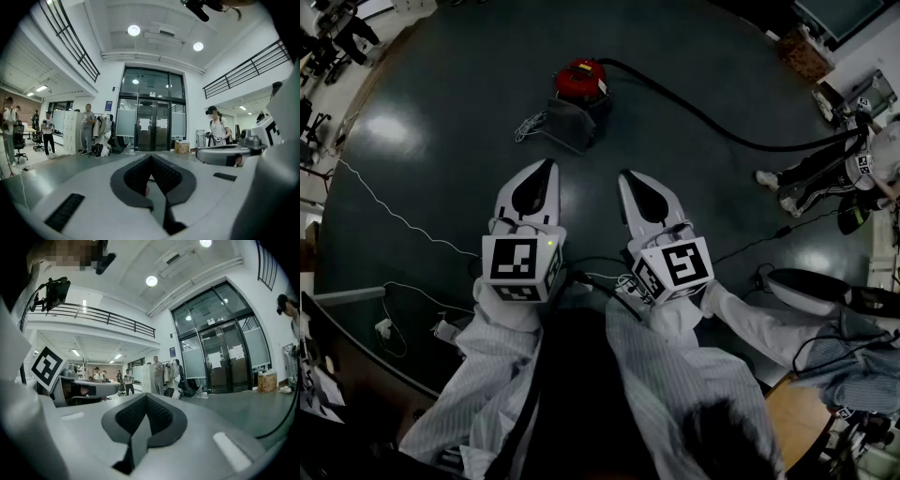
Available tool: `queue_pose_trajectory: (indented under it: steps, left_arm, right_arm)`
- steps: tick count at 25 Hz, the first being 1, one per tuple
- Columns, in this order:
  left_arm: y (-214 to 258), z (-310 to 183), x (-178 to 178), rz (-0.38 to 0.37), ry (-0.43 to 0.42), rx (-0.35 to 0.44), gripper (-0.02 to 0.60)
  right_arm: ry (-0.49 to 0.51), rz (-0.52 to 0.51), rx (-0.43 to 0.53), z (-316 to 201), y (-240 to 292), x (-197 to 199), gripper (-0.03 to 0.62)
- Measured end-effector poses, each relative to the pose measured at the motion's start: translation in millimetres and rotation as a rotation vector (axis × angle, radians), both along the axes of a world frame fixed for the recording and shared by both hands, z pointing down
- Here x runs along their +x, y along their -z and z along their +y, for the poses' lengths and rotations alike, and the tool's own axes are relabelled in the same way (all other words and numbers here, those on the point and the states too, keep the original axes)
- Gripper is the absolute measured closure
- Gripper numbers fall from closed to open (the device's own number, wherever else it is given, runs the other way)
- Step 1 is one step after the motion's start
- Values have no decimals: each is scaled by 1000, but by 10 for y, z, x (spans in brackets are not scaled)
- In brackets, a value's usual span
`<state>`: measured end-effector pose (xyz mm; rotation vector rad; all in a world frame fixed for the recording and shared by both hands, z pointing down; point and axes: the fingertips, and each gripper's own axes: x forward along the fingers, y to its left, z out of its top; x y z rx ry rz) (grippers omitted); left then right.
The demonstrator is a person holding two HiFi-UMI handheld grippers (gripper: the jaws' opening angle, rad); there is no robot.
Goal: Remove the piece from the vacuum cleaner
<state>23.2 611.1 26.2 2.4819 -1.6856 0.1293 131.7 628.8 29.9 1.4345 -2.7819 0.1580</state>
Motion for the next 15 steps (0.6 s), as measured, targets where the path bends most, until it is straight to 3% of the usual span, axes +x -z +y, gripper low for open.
queue_pose_trajectory:
  steps: [9,15]
  left_arm:
    - [-80,-13,-102,-17,23,-12,577]
    - [-260,-381,-354,-21,56,-47,577]
  right_arm:
    - [2,-17,-16,-51,-85,-59,592]
    - [18,-15,-52,-414,-247,-270,592]
